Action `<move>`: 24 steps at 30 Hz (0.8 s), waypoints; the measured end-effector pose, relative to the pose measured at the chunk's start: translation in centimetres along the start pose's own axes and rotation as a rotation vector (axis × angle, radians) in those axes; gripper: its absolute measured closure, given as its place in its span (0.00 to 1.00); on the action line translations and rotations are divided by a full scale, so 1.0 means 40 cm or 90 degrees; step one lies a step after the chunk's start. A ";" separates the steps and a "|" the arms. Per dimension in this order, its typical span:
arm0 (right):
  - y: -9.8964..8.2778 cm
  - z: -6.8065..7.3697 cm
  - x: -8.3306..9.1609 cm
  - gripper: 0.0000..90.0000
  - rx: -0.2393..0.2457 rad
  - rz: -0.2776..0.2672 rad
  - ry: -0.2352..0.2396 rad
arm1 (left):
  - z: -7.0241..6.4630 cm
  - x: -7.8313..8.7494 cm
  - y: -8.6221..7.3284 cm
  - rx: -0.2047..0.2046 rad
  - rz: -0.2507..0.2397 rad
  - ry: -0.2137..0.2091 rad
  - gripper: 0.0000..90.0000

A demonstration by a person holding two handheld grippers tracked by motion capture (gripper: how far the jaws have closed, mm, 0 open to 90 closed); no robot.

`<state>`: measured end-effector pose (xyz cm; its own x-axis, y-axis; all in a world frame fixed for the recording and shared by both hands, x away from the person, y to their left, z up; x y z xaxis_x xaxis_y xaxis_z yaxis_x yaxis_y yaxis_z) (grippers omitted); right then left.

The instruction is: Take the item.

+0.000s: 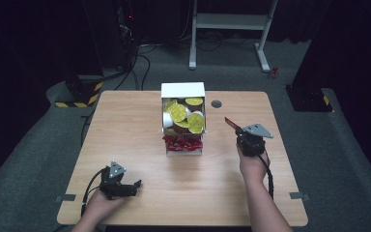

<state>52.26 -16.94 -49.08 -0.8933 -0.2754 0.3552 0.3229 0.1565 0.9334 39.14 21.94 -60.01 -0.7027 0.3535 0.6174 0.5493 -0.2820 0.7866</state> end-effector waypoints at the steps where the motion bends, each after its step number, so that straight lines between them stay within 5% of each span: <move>1: -0.004 -0.001 -0.006 0.99 0.002 0.002 -0.001 | 0.000 0.000 0.000 0.000 0.000 0.000 0.05; 24: -0.119 -0.008 -0.047 0.98 -0.011 0.067 -0.018 | 0.000 0.001 0.000 0.000 0.000 0.000 0.05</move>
<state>52.50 -17.49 -54.17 -0.8627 -0.2311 0.4497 0.4203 0.1667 0.8919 39.10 21.95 -60.01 -0.7025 0.3537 0.6176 0.5495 -0.2819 0.7865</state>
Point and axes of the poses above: each handheld gripper's, and its own axes: x roughly backward along the jaws, y roughly out of its top, z roughly to its left, the point moved 10 cm from there along -x, roughly forward along the jaws, and after that the axes turned 6 degrees about -z, right-handed, at the moved point
